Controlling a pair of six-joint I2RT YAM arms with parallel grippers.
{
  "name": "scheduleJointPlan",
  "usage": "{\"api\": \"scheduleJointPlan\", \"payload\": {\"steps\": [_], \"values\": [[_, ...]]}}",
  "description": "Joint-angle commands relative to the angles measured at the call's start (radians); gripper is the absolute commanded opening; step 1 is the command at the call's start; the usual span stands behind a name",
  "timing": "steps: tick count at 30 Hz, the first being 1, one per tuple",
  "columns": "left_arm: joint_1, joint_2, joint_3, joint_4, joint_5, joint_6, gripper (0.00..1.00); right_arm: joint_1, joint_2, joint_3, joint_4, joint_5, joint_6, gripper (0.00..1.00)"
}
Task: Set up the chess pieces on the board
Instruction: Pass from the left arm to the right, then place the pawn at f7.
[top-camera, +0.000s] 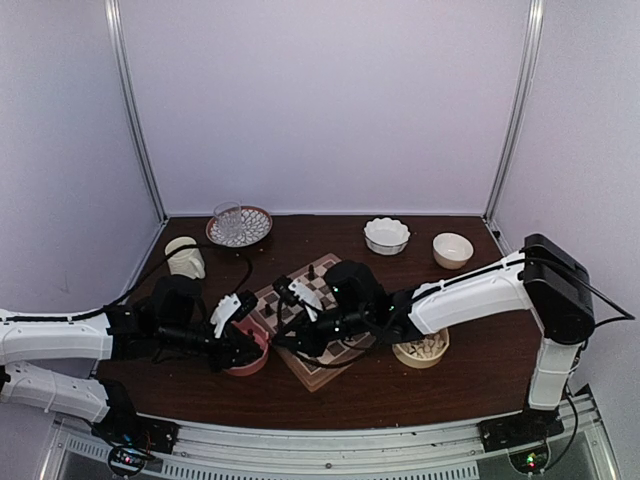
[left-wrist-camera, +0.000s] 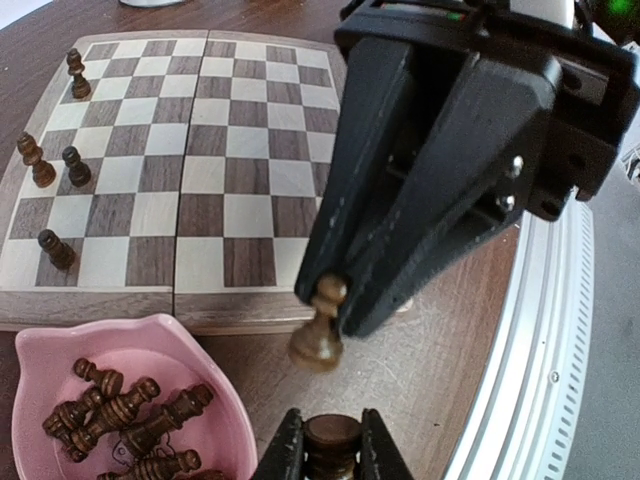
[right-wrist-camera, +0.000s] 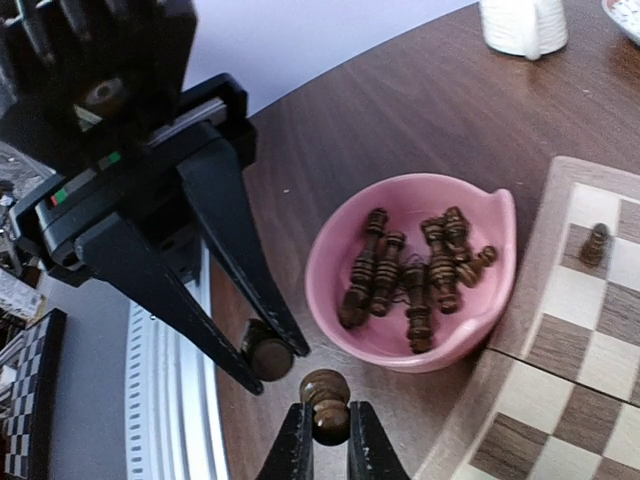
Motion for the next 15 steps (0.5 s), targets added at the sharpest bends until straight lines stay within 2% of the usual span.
{"api": "scheduleJointPlan", "payload": {"steps": [1,3,7,11,15], "values": [[-0.004,0.005,0.037,-0.005,-0.064,0.01,0.11,-0.034,-0.106,-0.058,-0.034,0.233,-0.009,0.0],[-0.002,0.007,0.042,-0.016,-0.086,0.007,0.11,-0.044,-0.131,-0.068,-0.062,0.295,-0.017,0.0],[-0.003,-0.009,0.039,-0.028,-0.119,0.003,0.11,-0.045,-0.144,-0.007,-0.223,0.431,-0.108,0.01],[-0.003,-0.052,0.028,-0.031,-0.132,0.001,0.11,-0.045,-0.08,0.128,-0.43,0.596,-0.187,0.0],[-0.002,-0.094,0.006,-0.02,-0.145,-0.003,0.11,-0.05,-0.009,0.237,-0.54,0.748,-0.238,0.0]]}}
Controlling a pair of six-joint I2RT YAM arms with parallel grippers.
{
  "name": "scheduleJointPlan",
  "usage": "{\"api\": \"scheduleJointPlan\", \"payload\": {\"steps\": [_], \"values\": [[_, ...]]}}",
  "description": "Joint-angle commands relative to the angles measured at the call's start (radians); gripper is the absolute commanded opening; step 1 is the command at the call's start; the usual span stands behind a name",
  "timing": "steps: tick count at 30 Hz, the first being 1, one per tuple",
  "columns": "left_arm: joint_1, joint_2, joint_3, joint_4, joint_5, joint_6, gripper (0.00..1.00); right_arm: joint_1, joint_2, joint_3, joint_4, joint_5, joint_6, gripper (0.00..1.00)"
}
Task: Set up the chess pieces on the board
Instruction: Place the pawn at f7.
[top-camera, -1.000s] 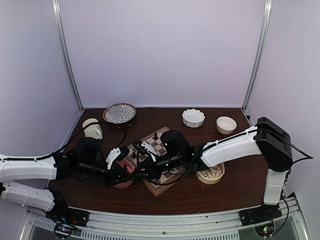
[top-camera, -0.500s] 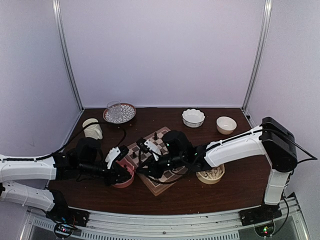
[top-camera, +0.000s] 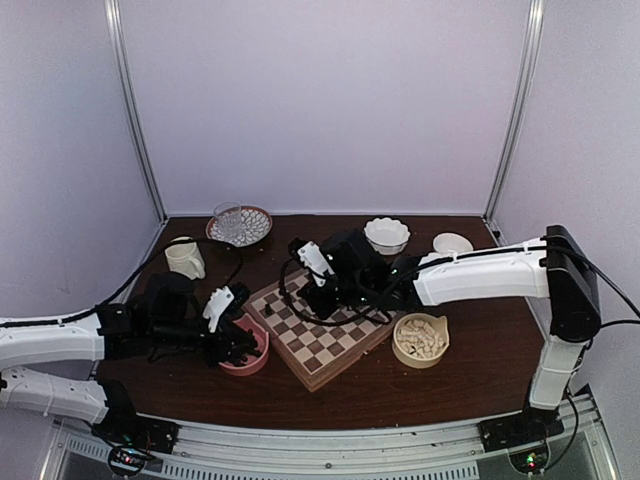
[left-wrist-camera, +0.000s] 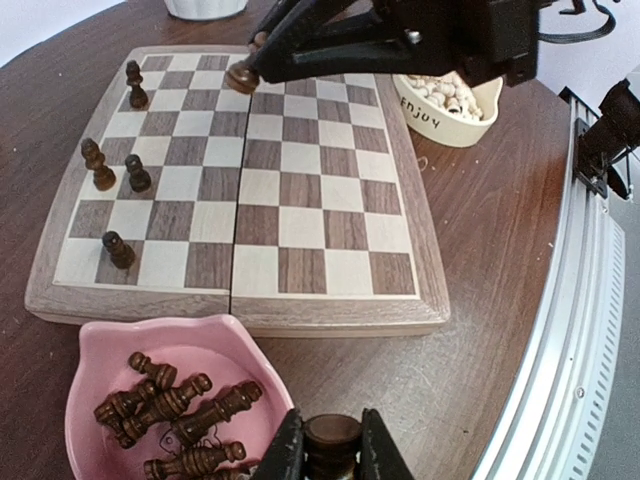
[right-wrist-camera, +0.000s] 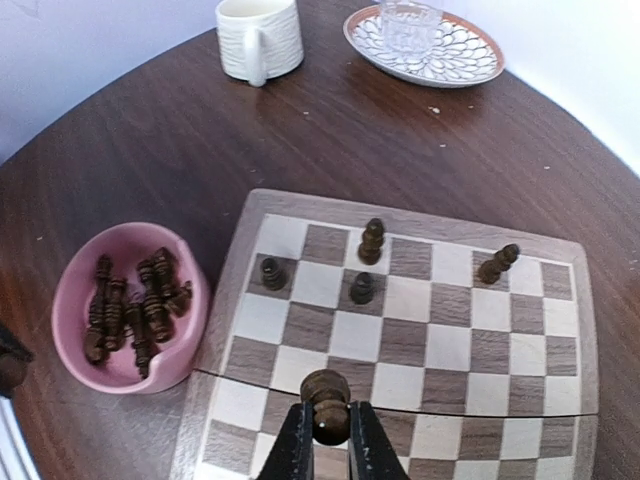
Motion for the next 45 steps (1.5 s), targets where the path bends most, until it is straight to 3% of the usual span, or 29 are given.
{"api": "scheduleJointPlan", "payload": {"steps": [1,7,23,45], "values": [[-0.002,-0.048,-0.01,0.029,-0.038,-0.002,0.12,-0.007,0.075,0.104,-0.197,0.237,-0.088,0.0],[-0.003,-0.054,-0.011,0.02,-0.078,-0.007,0.11,-0.058,0.174,0.274,-0.353,0.276,-0.091,0.0],[-0.003,-0.087,-0.023,0.013,-0.113,-0.01,0.11,-0.168,0.401,0.51,-0.419,0.158,-0.073,0.01],[-0.003,-0.068,-0.019,0.013,-0.111,-0.012,0.11,-0.177,0.476,0.56,-0.392,0.119,-0.087,0.05]]}}
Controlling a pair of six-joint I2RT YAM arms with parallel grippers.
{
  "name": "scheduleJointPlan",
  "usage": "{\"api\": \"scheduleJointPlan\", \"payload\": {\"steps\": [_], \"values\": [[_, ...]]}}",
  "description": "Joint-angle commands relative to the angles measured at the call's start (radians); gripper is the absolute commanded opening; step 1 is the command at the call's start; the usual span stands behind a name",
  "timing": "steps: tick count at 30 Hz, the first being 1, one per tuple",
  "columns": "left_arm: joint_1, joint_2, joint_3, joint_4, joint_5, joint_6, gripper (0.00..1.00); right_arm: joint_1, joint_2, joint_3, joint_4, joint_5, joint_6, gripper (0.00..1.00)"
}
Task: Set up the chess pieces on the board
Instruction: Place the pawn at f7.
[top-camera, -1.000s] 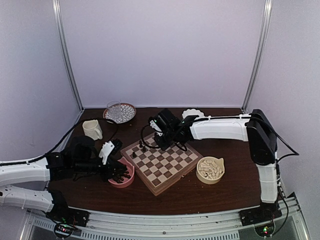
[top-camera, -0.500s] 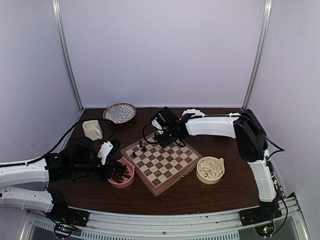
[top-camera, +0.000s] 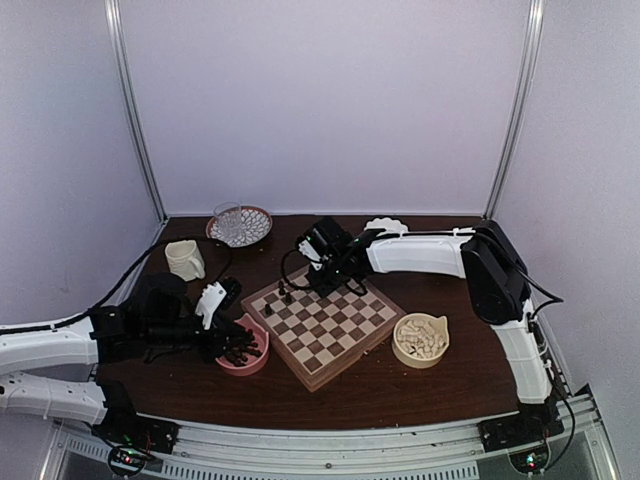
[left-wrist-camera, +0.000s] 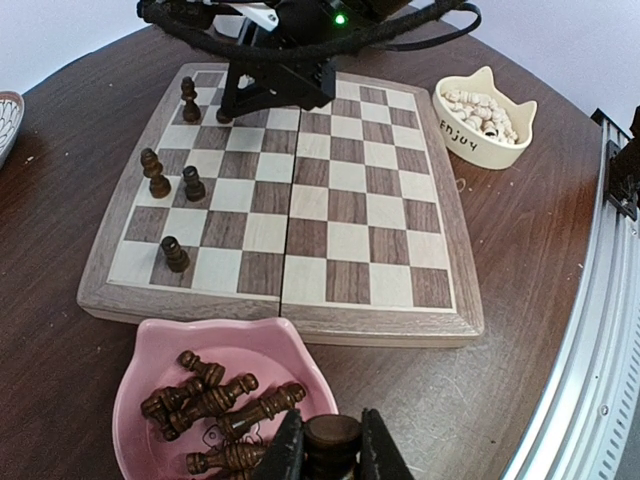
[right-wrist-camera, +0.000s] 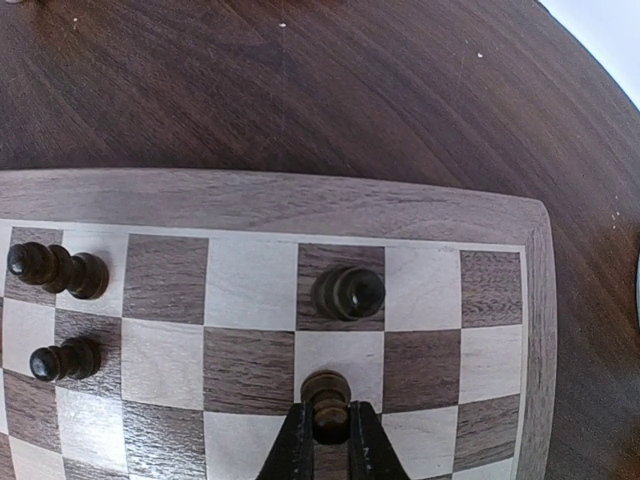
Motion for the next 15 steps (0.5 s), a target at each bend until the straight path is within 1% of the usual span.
{"api": "scheduleJointPlan", "payload": {"steps": [1,3,5,8,11,15], "values": [[-0.002,0.008,-0.002,0.022,-0.004,-0.008,0.11,-0.001,0.027,0.03,0.004,0.009,-0.004,0.06],[-0.002,0.01,-0.002,0.023,-0.004,-0.008,0.12,-0.001,0.03,0.03,0.007,0.011,-0.005,0.09],[-0.003,0.01,-0.002,0.021,-0.003,-0.008,0.12,-0.001,0.033,0.032,0.011,0.012,-0.005,0.15],[-0.002,0.01,-0.002,0.021,-0.003,-0.008,0.12,-0.001,0.034,0.036,0.016,0.01,-0.009,0.21],[-0.002,0.012,-0.002,0.023,-0.003,-0.008,0.12,-0.001,0.034,0.041,0.016,0.002,-0.01,0.3],[-0.002,0.013,-0.002,0.023,-0.006,-0.009,0.12,0.0,0.032,0.042,0.017,0.001,-0.012,0.3]]}}
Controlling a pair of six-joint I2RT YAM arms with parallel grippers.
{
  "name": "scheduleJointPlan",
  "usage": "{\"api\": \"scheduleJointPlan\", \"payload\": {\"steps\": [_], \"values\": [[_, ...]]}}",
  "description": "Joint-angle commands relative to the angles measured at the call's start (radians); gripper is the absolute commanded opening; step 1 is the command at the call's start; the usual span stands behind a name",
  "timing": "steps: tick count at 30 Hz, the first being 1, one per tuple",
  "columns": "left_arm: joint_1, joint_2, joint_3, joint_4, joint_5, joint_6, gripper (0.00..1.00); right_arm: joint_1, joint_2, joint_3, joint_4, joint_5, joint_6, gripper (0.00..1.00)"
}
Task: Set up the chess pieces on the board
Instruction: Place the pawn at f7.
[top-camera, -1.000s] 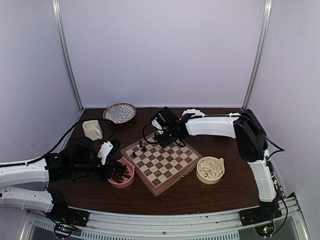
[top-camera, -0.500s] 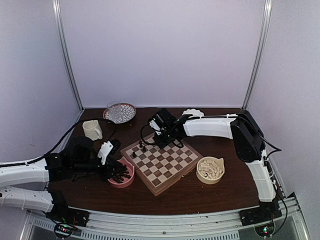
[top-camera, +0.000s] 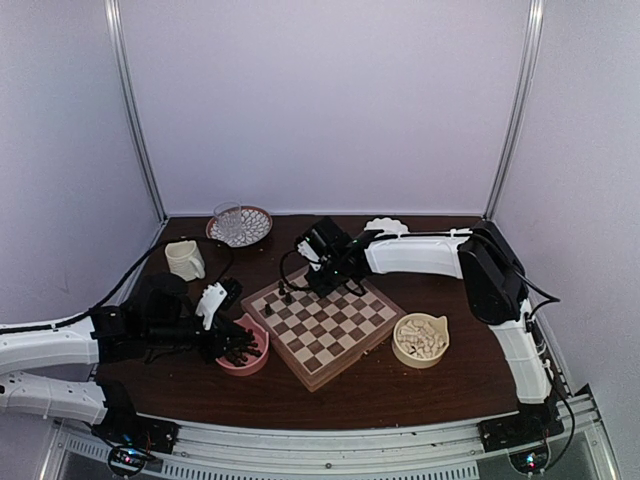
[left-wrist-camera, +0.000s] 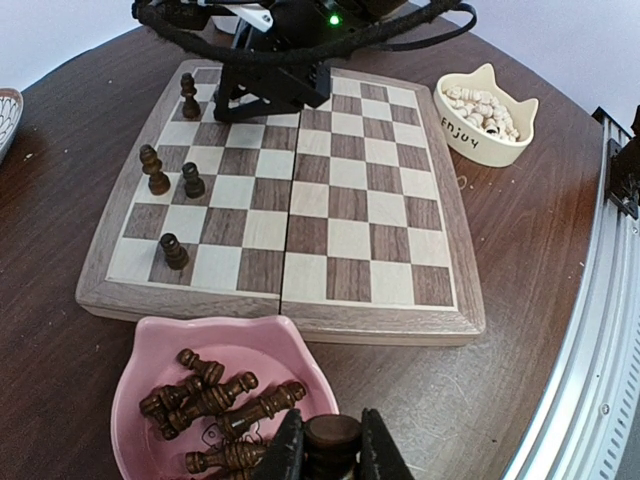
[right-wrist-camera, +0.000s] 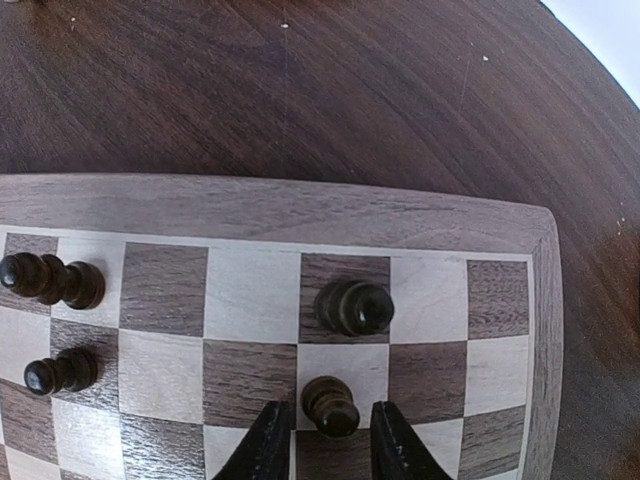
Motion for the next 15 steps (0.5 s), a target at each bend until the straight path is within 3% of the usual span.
{"api": "scheduleJointPlan", "payload": {"steps": [1,15], "values": [[-0.003,0.005,-0.001,0.023,-0.004,-0.008,0.12,-0.001,0.014,0.029,0.007,0.001,-0.006,0.29],[-0.003,0.002,0.0,0.022,-0.004,-0.009,0.12,-0.003,0.032,0.028,0.013,0.026,-0.011,0.19]]}}
